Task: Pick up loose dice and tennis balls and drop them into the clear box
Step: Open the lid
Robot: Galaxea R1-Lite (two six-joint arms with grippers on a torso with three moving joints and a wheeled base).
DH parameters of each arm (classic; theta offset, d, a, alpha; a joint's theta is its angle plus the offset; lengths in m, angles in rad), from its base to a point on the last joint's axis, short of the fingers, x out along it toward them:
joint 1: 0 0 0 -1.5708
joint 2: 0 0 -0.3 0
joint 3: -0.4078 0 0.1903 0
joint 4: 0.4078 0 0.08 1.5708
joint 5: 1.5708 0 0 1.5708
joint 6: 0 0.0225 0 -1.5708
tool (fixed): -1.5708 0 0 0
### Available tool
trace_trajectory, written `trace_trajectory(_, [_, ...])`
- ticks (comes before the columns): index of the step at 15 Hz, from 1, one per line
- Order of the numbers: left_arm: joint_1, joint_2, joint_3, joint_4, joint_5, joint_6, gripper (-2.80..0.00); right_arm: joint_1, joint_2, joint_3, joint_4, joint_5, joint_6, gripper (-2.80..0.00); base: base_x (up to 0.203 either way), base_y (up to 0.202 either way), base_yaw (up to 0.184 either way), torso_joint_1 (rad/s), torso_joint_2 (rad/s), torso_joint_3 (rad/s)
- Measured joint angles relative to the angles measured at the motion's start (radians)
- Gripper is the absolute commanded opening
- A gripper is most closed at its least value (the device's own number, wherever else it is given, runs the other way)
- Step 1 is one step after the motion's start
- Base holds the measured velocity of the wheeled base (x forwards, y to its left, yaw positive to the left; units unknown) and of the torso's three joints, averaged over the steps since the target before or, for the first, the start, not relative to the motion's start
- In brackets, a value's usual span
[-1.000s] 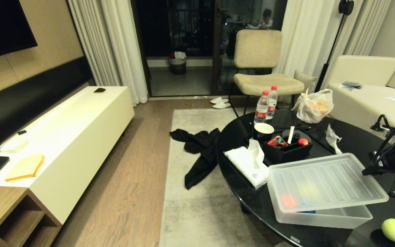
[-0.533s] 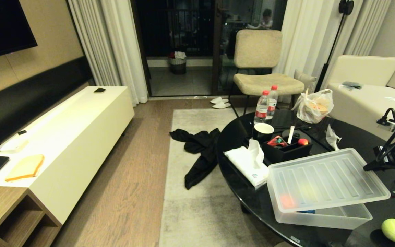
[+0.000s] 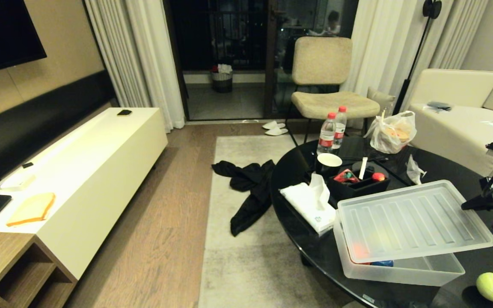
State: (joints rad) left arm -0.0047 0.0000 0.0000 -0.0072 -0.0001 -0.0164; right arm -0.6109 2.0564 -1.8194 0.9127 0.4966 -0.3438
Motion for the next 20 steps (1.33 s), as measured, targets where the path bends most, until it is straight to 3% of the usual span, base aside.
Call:
trace_trajectory(7, [0.0,0.0,0.0,0.001,0.0,0.001,-2.8,-0.121,-0.008,-0.107,0.154,0.185,-0.004,-2.8,0.0,0.0,0.0,0.0,0.0,0.0])
trace_trajectory(17, [0.0,0.0,0.0,0.001,0.0,0.0,-2.8,-0.456,0.065,-0.156,0.12,0.197,-0.138,-2.8,0.0,0.0,0.0,0.0,0.0,0.0])
trace_trajectory(20, [0.0,0.0,0.0,0.0,0.0,0.0,-2.8,-0.539,0.104,-0.156,0.099,0.267,-0.139,-2.8,0.0,0.0,0.0,0.0,0.0,0.0])
